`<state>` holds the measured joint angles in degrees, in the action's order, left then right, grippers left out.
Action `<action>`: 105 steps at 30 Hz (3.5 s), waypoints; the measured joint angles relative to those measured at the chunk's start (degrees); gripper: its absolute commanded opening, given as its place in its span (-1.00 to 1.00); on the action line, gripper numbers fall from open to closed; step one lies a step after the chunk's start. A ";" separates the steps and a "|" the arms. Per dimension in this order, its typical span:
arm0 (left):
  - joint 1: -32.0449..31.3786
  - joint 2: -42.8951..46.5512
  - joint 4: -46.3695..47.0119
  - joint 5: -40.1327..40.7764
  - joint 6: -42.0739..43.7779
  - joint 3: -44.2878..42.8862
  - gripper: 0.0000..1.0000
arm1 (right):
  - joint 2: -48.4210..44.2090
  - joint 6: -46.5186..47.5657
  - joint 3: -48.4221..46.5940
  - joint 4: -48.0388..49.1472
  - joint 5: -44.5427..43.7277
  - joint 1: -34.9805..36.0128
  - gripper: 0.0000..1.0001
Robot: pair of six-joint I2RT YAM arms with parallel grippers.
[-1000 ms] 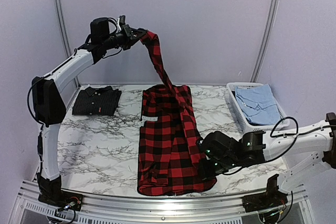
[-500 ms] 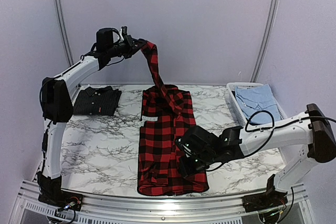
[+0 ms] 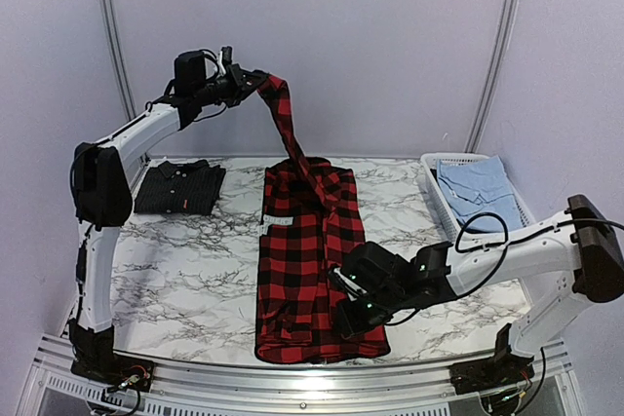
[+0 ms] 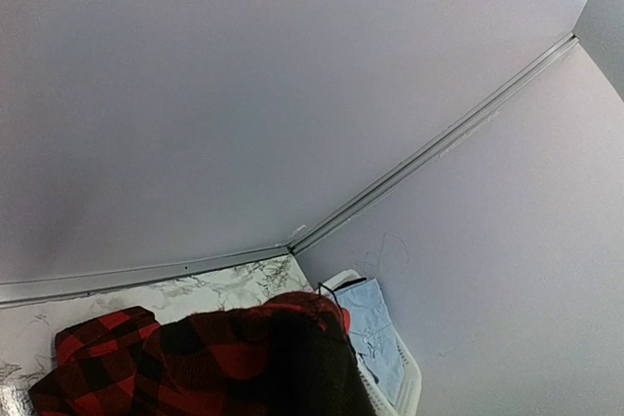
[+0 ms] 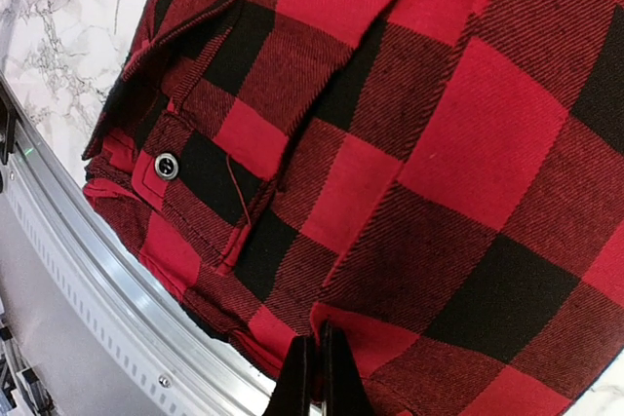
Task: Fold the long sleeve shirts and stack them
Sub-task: Fold the corner of the shirt from the 1/3-folded shirt, then fold the sleeve at the center of the board, then adjust the sleeve of the rectangle-folded shirt.
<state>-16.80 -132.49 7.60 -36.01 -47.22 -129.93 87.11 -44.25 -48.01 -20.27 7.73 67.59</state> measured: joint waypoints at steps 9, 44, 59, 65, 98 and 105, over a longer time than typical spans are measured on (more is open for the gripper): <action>-0.02 7.43 0.83 -0.57 4.31 10.19 -1.00 | -0.28 0.39 1.60 1.70 1.38 0.00 -1.00; -0.42 14.45 1.88 -3.39 15.04 22.56 -1.00 | 0.07 2.38 2.36 3.02 2.84 -0.44 -0.33; -6.49 15.06 -1.11 -15.10 21.07 30.67 -1.00 | -6.08 9.60 -6.29 4.57 -0.66 -21.66 -0.10; -16.74 15.45 -4.07 -19.12 23.43 37.42 -1.00 | -5.29 11.15 -6.60 8.90 -2.93 -30.88 -0.10; -23.30 25.90 -16.44 -7.43 22.08 51.28 0.22 | 2.93 18.93 -6.62 8.90 -0.33 -27.17 -0.12; -16.68 24.11 -16.50 1.66 18.23 51.89 -0.08 | 3.52 18.58 -6.25 6.40 -0.55 -22.67 -0.21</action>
<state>-33.47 -108.38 -8.91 -34.35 -28.99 -78.04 90.63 -25.67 -54.26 -13.87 7.18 44.93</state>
